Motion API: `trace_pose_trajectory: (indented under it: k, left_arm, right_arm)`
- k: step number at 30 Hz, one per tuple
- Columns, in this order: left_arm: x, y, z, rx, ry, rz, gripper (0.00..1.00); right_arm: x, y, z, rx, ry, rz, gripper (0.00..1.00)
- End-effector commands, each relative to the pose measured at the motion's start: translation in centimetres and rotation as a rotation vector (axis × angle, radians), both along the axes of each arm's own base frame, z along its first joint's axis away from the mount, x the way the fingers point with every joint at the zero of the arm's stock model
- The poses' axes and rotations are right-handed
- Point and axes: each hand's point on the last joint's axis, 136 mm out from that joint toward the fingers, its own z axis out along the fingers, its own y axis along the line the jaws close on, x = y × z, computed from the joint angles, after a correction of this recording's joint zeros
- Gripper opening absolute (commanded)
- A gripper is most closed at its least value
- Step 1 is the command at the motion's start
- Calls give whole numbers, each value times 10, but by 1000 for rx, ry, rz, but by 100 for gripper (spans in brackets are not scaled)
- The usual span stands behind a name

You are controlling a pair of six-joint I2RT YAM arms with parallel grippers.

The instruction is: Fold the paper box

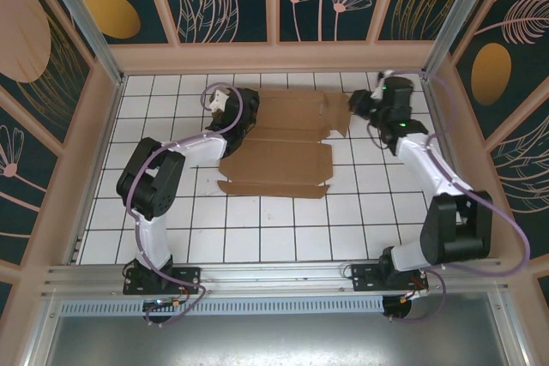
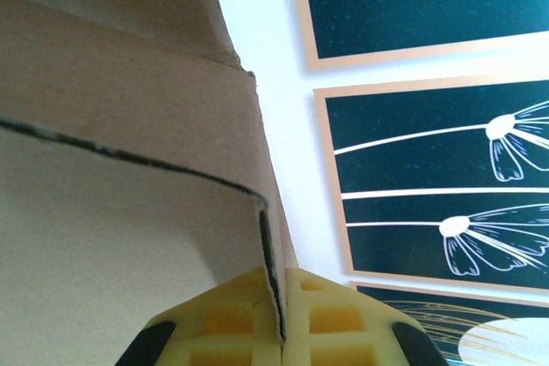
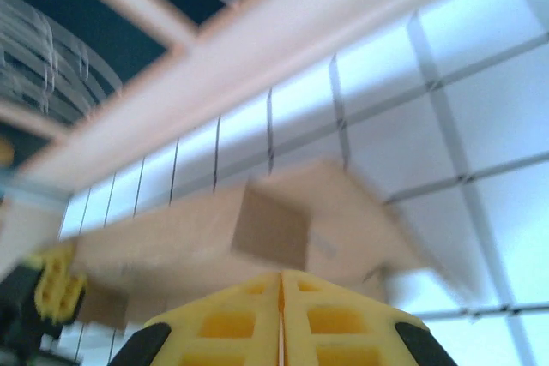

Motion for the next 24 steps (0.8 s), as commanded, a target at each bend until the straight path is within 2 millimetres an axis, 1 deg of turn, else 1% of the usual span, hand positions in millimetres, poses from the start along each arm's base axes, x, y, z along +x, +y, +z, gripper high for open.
trace_pose_trajectory:
  k: [1,2,4,5,6,8,9,14,18,22,24]
  left_arm:
    - [4,3,-19,40,72,4,0]
    - [5,3,-18,38,70,3,0]
    - [7,3,-19,31,71,-2,0]
    - [7,2,-18,28,69,-5,0]
    - [7,0,-18,25,67,-12,0]
    - [7,-1,-20,19,72,-20,0]
    - [6,-2,-21,15,73,-24,0]
    - [5,-2,-22,19,74,-29,0]
    - [6,-4,-20,16,67,-38,0]
    - [7,-3,-18,11,61,-41,0]
    - [7,-2,-17,10,59,-41,0]
  right_arm:
    - [7,-49,-44,-69,82,-165,11]
    - [13,-55,-56,-55,103,-162,13]
    - [25,-57,-78,-72,137,-112,16]
    - [30,-56,-93,-105,170,-88,17]
    - [35,-52,-106,-124,196,-44,18]
    - [40,-38,-132,-142,229,70,18]
    - [42,-32,-140,-163,232,108,18]
    - [46,8,-152,-228,155,311,17]
    - [45,27,-153,-227,119,393,14]
    - [34,47,-148,-224,82,501,12]
    - [26,53,-147,-239,70,525,12]
